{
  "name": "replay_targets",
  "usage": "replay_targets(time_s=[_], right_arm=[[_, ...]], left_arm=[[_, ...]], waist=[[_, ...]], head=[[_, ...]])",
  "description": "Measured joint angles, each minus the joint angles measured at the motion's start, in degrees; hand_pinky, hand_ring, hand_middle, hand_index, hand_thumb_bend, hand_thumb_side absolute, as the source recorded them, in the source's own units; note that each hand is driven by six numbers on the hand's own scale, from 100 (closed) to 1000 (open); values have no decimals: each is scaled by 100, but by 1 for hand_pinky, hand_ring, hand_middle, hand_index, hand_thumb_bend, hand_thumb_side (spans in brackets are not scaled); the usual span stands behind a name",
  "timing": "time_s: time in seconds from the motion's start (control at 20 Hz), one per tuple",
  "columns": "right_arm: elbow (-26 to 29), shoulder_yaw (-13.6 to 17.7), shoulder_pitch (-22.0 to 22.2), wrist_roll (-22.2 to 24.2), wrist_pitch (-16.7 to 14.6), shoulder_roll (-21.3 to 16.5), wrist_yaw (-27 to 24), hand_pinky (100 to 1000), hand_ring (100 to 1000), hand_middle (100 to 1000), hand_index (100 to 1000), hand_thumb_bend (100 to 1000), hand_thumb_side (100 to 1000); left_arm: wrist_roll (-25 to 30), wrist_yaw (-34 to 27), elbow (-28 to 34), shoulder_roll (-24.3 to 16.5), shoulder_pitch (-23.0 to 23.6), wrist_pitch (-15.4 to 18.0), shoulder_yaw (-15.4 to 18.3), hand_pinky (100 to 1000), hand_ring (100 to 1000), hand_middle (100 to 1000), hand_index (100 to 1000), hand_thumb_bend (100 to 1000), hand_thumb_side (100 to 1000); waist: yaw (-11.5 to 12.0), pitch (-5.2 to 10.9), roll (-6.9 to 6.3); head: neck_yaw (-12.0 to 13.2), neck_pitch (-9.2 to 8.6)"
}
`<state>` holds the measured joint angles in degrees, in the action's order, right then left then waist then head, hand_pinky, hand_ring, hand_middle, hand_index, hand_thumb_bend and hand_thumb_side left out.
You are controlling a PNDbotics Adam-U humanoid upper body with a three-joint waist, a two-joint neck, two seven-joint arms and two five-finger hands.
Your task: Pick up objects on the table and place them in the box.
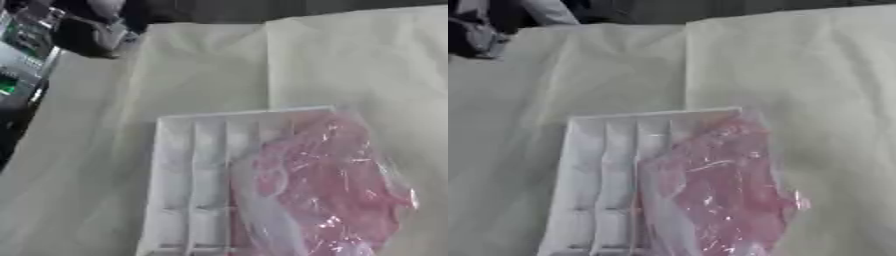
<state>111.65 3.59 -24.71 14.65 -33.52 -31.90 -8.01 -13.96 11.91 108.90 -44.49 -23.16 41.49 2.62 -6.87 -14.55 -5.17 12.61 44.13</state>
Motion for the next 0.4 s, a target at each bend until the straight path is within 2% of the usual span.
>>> replay_targets(time_s=[0.05,0.1,0.15,0.4], right_arm=[[21,-1,0,-10,-9,0,1,660,769,816,795,100,883],[39,-1,0,-15,-14,0,2,660,769,816,795,100,880],[49,-2,0,-17,-16,0,3,660,769,816,795,100,883],[157,-2,0,-56,-29,0,3,660,769,815,795,100,884]], left_arm=[[-160,-194,14,83,55,55,52,760,830,830,922,137,904],[-297,-402,50,168,103,105,106,761,830,832,922,130,954],[-397,-603,87,237,139,142,166,770,837,836,937,157,912],[-559,-1186,291,468,252,202,525,775,841,840,947,162,909]], waist=[[16,-24,9],[32,-45,18],[38,-58,27],[109,-108,49]], head=[[0,0],[0,0],[0,0],[0,0]])
